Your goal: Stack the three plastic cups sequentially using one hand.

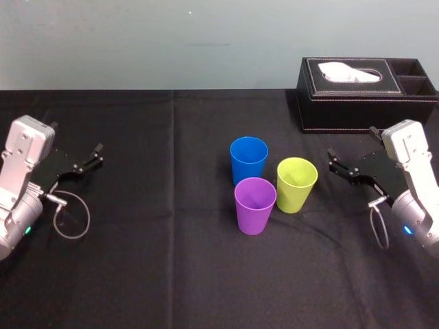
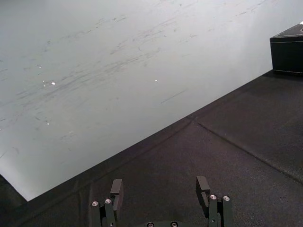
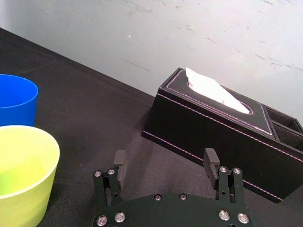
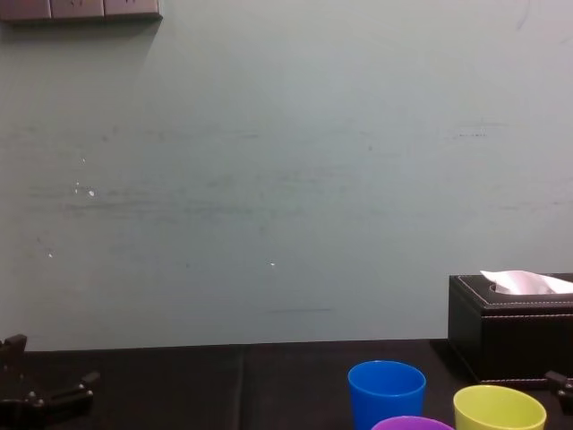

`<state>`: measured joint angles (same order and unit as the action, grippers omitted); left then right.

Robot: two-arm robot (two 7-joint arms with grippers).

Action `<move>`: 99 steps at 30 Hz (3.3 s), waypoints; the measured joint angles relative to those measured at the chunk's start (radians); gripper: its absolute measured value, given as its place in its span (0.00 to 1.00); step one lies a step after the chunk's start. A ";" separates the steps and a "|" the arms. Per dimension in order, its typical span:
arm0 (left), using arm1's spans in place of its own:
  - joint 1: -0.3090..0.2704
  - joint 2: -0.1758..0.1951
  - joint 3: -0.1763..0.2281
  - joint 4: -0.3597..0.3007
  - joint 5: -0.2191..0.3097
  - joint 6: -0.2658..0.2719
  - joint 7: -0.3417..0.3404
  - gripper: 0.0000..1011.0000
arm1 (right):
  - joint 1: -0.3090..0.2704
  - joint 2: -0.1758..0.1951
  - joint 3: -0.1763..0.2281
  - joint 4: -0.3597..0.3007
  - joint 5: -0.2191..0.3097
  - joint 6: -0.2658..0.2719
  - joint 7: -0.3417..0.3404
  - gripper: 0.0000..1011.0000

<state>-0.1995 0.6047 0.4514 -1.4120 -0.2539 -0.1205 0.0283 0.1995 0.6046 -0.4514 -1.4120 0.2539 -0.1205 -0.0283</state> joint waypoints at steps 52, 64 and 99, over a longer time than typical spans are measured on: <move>0.000 0.000 0.000 0.000 0.000 0.000 0.000 1.00 | -0.261 -0.055 0.108 -0.203 0.150 0.035 0.203 0.99; 0.000 0.000 0.000 0.000 0.000 0.000 0.000 1.00 | -0.202 -0.117 0.101 -0.140 0.114 0.040 0.228 0.99; 0.000 0.000 0.000 0.000 0.000 0.000 0.000 1.00 | -0.144 -0.242 0.142 -0.021 0.034 -0.018 0.269 0.99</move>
<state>-0.1995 0.6047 0.4514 -1.4120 -0.2539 -0.1205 0.0283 0.0550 0.3631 -0.3092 -1.4329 0.2876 -0.1381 0.2402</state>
